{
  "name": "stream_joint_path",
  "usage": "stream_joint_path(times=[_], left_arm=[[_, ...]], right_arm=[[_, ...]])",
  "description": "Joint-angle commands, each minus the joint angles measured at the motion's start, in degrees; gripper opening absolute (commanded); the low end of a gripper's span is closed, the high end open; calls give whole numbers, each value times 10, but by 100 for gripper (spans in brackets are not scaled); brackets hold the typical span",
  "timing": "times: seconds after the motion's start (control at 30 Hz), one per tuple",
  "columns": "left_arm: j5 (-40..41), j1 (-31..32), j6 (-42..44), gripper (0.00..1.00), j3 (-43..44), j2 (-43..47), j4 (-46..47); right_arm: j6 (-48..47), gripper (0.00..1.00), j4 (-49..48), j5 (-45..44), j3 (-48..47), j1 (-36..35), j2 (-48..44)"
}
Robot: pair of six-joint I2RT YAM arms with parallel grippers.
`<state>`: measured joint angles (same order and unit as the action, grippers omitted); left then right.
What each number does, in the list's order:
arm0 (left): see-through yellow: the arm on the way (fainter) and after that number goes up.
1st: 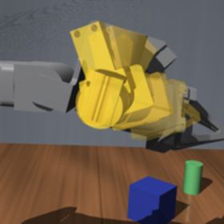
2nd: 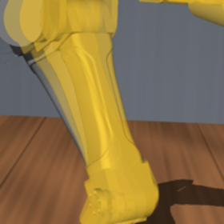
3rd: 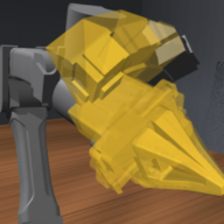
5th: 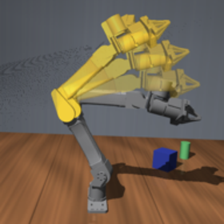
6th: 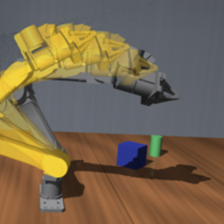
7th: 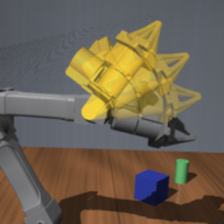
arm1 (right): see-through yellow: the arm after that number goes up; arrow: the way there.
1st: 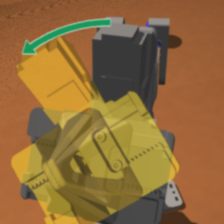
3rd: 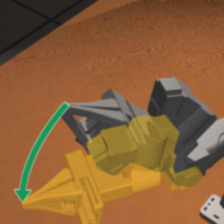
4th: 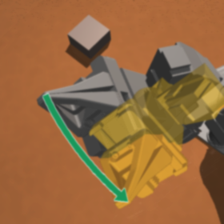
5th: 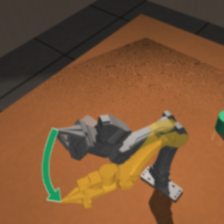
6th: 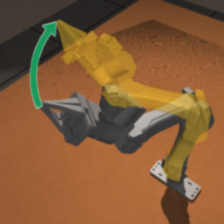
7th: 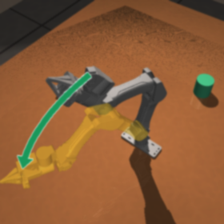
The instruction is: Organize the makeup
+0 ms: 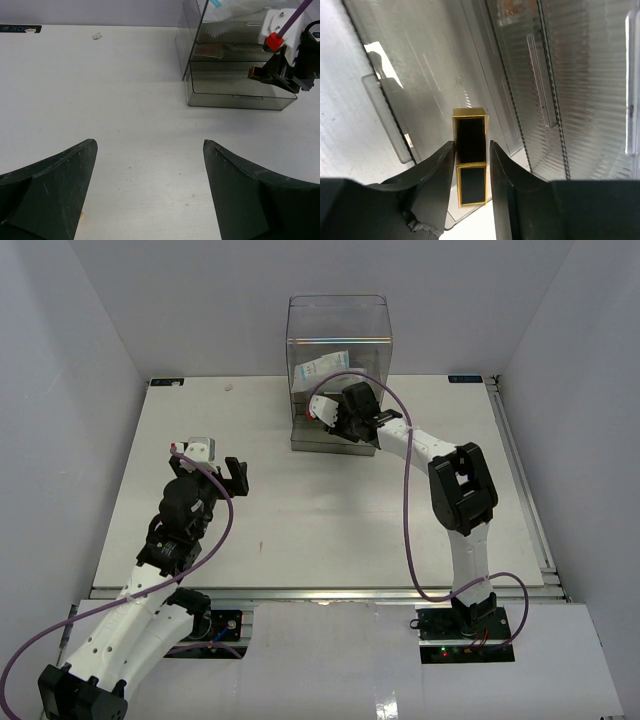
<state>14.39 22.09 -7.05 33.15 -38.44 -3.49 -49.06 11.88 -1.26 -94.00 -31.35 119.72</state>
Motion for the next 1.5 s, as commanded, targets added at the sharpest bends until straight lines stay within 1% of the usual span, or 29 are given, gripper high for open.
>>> stream_joint_path(times=[0.0,0.13,0.23,0.3,0.37,0.4,0.47,0.53,0.6,0.63,0.73,0.77,0.83,0.9,0.97,1.0,1.07,1.13,1.17,1.23,1.47], left_arm=[[4,-3,-1,98,5,3,-4],[3,-4,-5,98,5,0,-4],[3,-4,-19,98,6,-4,-8],[1,-5,-39,98,12,-11,-17],[-6,-8,-51,96,23,-32,-38],[-15,-10,-56,96,30,-41,-43],[-38,-22,-71,95,38,-63,-49],[-71,-43,-84,93,43,-89,-54],[-117,-71,-100,92,53,-126,-64],[-146,-82,-114,91,59,-149,-67],[-219,-158,-173,91,73,-211,-95],[-243,-185,-183,91,76,-235,-102],[-252,-220,-210,92,80,-263,-114],[-214,-251,-261,94,88,-279,-134],[-86,-257,-335,94,107,-288,-194],[-51,-259,-348,94,116,-297,-221],[-10,-261,-373,94,126,-313,-254],[6,-267,-386,94,126,-330,-265],[7,-272,-392,94,126,-340,-266],[9,-280,-398,93,125,-358,-267],[17,-284,-409,82,135,-415,-266]], right_arm=[[-2,54,-32,-34,-22,2,13],[3,59,-32,-36,-17,4,9],[22,59,-28,-24,5,5,-29],[51,60,-16,9,23,7,-63],[91,64,12,84,53,15,-125],[127,67,34,155,67,25,-146],[171,69,74,321,124,43,-212],[196,69,81,401,173,46,-258],[207,69,82,457,224,47,-309],[202,69,79,460,254,50,-331],[178,71,69,466,331,70,-377],[180,71,66,469,336,87,-389],[188,71,60,491,350,120,-403],[202,72,55,523,357,150,-409],[205,72,57,519,356,155,-412],[204,72,57,519,354,155,-413],[205,73,60,521,353,155,-414],[204,79,63,522,353,155,-416],[201,80,65,521,353,155,-419],[195,90,69,519,353,154,-425],[188,90,68,504,360,155,-448]])
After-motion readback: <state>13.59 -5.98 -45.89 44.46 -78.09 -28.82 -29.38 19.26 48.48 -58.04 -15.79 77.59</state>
